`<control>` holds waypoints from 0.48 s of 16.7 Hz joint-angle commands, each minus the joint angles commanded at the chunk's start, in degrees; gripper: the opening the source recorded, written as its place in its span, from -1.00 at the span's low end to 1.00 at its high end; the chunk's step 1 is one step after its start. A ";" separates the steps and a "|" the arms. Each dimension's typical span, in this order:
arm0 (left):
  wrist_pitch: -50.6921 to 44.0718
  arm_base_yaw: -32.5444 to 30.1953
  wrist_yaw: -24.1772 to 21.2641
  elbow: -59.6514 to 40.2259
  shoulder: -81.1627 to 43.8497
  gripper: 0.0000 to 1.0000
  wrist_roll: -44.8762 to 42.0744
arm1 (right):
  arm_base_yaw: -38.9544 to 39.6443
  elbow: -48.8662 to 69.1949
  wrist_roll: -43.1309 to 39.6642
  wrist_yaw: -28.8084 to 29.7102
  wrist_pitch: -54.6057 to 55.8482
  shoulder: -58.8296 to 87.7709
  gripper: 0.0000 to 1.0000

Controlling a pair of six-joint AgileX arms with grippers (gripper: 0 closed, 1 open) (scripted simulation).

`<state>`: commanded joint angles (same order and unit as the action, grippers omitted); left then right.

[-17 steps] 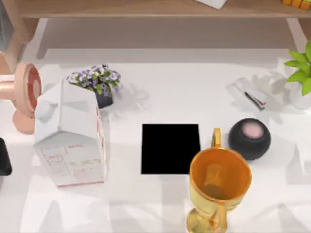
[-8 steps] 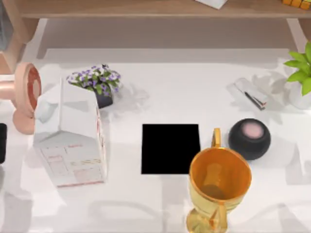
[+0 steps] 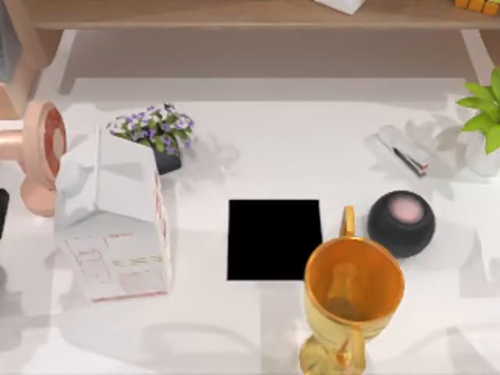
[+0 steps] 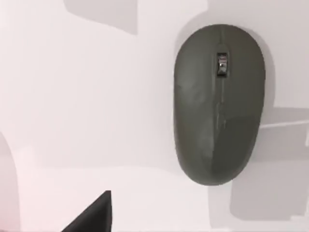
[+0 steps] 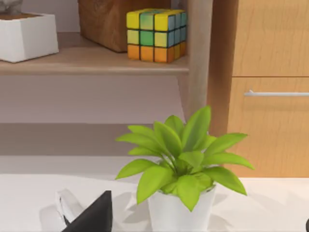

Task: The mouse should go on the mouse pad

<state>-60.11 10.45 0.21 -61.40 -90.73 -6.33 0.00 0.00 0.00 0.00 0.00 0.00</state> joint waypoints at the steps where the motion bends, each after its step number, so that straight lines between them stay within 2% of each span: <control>1: -0.25 0.04 0.00 -0.30 -0.42 1.00 -0.03 | 0.00 0.00 0.00 0.00 0.00 0.00 1.00; 8: 2.14 -0.11 0.00 1.41 -1.30 1.00 0.06 | 0.00 0.00 0.00 0.00 0.00 0.00 1.00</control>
<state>-57.97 10.34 0.20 -59.98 -92.03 -6.27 0.00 0.00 0.00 0.00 0.00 0.00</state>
